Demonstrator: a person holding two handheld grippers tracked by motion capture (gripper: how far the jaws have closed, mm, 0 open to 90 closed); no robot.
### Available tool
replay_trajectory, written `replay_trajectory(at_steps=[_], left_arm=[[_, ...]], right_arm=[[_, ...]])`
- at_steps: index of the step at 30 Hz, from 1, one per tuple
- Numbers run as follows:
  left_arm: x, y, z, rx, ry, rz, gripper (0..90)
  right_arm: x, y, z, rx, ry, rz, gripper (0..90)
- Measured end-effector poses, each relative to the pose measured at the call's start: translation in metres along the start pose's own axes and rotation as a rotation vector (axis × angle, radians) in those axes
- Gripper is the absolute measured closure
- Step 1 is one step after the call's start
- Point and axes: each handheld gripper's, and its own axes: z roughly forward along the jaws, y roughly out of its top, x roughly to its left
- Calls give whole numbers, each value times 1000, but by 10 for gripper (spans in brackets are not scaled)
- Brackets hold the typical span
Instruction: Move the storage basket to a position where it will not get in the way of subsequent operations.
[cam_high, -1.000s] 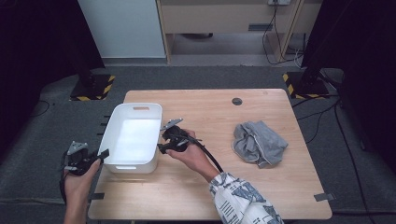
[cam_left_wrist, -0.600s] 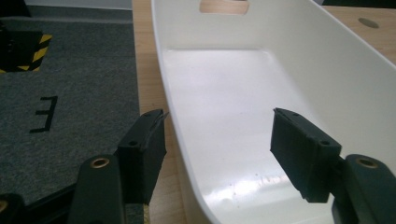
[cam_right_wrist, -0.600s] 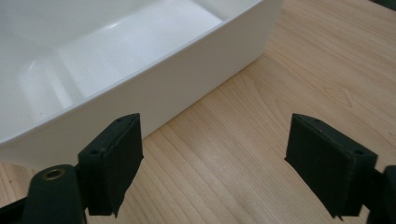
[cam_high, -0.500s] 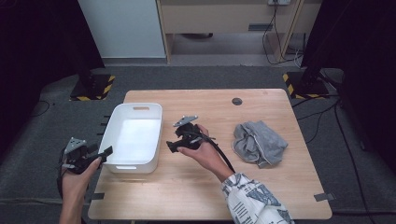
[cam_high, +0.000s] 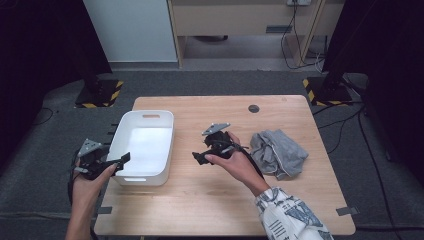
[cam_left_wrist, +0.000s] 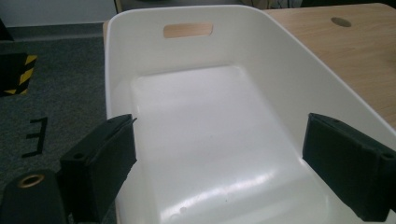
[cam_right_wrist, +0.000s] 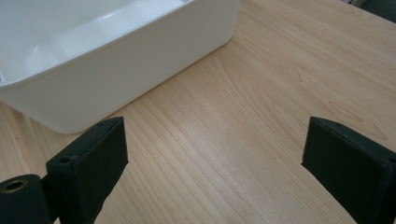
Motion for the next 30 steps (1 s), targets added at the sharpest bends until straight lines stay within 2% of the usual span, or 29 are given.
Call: replay_trajectory(at_steps=[6,10,11,13,14,15,16,17,23,24,28,30], left_arm=[[-13,15,0,-8,-20,42,52],[-32,27,4,2,-41,75,54],[-32,27,4,2,-41,75,53],[-45,32,11,7,-59,99,53],[-45,32,11,7,-59,99,53],[-54,34,17,12,-66,104,53],[-54,34,17,12,-66,104,52],[-63,36,22,16,-77,115,52],[-87,42,33,11,-115,133,58],[-87,42,33,11,-115,133,58],[-105,46,42,21,-150,151,58],[-109,47,43,25,-148,160,59]], right_arm=[[-7,-7,-15,-8,1,-3,61],[-13,-13,-26,-11,0,-7,62],[-13,-13,-26,-11,0,-7,62],[-17,-20,-35,-12,3,-4,64],[-17,-20,-35,-12,3,-4,64],[-21,-24,-39,-3,2,-7,73],[-23,-27,-41,-1,0,-8,75],[-25,-29,-43,-1,-3,-7,74],[-35,-39,-59,-4,3,5,72],[-37,-40,-61,-7,-2,9,72],[-46,-44,-72,-17,-15,22,72],[-50,-47,-77,-22,-19,26,74]])
